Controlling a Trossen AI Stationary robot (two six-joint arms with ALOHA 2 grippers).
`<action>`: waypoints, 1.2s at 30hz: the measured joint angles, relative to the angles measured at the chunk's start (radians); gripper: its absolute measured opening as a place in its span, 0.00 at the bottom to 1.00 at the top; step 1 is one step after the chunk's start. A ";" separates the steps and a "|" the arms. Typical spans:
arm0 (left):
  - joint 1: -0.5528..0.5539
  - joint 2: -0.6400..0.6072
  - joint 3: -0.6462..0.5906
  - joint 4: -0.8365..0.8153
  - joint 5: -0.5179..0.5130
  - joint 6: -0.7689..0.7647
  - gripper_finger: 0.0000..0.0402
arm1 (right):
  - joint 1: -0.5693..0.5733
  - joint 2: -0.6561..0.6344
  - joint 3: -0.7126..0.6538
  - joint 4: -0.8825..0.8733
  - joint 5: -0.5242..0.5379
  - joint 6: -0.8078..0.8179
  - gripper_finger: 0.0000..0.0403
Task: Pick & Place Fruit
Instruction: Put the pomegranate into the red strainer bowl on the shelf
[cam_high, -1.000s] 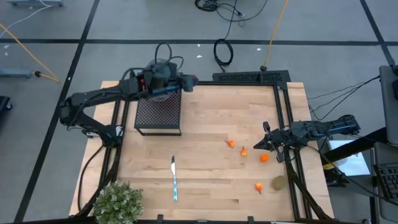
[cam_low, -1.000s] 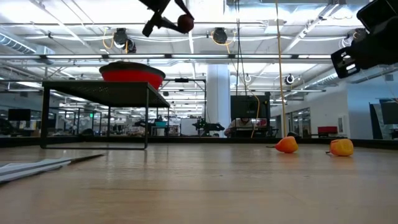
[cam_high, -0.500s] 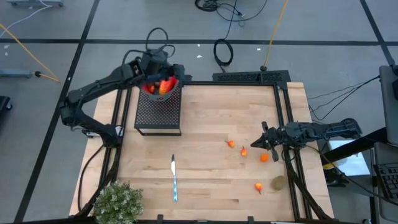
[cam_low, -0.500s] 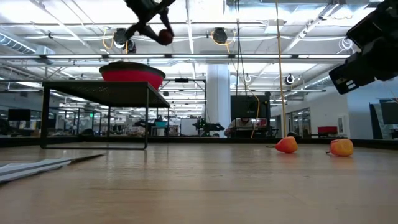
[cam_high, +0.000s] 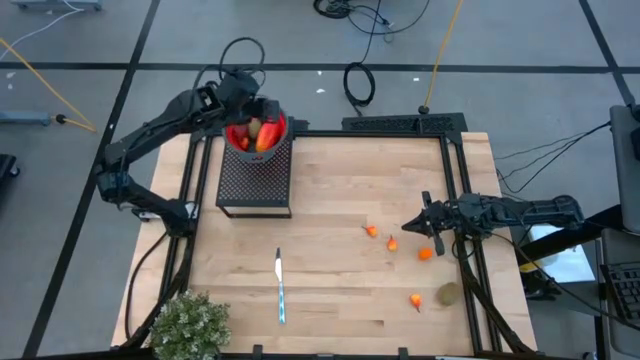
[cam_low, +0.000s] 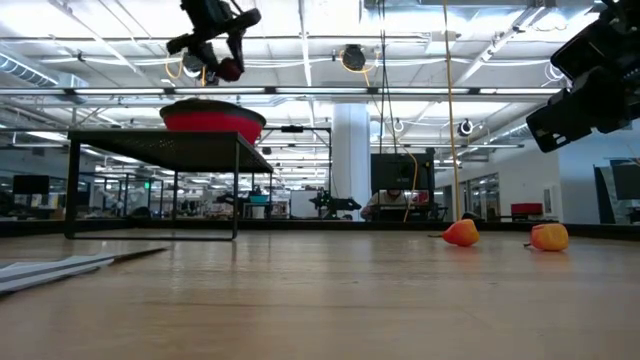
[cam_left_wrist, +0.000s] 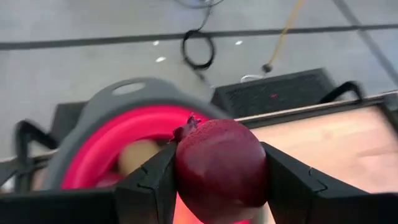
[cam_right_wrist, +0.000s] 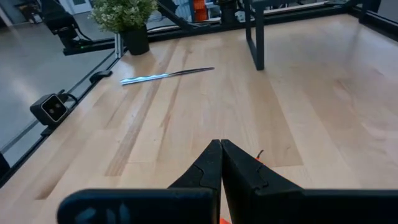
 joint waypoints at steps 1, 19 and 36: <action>0.001 0.003 0.000 -0.020 -0.002 -0.006 0.46 | -0.002 0.000 0.000 0.000 0.000 0.000 0.00; -0.012 0.029 -0.001 -0.243 0.012 -0.031 0.46 | -0.005 0.000 -0.002 0.017 -0.001 0.002 0.01; 0.004 0.161 -0.002 -0.345 0.041 -0.040 0.46 | -0.005 0.000 -0.003 0.024 -0.001 0.003 0.01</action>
